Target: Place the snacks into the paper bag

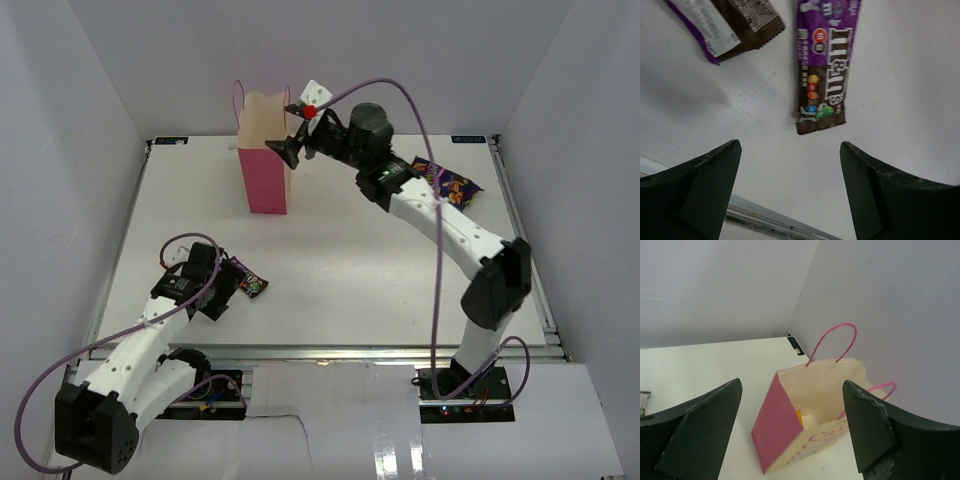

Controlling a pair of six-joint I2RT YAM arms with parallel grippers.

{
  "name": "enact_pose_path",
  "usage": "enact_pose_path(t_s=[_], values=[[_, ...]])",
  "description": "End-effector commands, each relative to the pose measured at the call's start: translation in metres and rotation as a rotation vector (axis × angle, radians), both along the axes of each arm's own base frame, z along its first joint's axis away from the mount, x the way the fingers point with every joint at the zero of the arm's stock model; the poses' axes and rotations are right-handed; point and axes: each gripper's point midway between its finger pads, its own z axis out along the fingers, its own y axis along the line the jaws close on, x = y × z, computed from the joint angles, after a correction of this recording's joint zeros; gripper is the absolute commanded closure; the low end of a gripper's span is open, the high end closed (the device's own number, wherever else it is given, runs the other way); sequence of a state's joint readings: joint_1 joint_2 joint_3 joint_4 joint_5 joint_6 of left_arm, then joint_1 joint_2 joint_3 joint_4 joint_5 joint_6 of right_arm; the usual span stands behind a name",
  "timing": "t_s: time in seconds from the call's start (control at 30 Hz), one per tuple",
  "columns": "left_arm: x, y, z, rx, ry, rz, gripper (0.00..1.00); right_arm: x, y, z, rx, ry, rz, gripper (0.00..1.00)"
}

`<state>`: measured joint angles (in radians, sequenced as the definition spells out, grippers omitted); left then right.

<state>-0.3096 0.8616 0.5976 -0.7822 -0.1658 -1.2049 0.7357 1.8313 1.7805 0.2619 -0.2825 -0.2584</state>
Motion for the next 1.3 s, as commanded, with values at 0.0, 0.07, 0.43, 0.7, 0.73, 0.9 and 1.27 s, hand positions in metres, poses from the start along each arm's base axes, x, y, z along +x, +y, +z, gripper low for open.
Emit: enact_pose_path(t_s=[0.0,0.07,0.43,0.7,0.73,0.9,1.27], values=[[-0.001,0.005,-0.013,0.007,0.116,0.109,0.10,-0.060,-0.035,-0.032,-0.212,-0.009,0.247,0.13],[0.011,-0.001,-0.017,0.013,0.107,0.073,0.10,-0.074,-0.060,-0.057,-0.279,0.045,0.264,0.12],[0.062,-0.006,-0.047,0.133,0.164,-0.009,0.11,-0.103,-0.203,-0.221,-0.436,0.409,0.091,0.17],[0.065,-0.003,-0.066,0.179,0.229,-0.027,0.37,-0.118,-0.229,-0.246,-0.412,0.498,0.048,0.19],[0.065,-0.003,-0.066,0.189,0.229,-0.036,0.41,-0.119,-0.229,-0.247,-0.409,0.502,0.047,0.19],[0.077,-0.004,-0.043,0.211,0.160,-0.103,0.66,-0.120,-0.233,-0.251,-0.403,0.519,0.038,0.19],[0.116,-0.032,0.178,0.340,-0.596,-0.545,0.71,-0.108,-0.248,-0.255,-0.396,0.543,-0.027,0.20]])
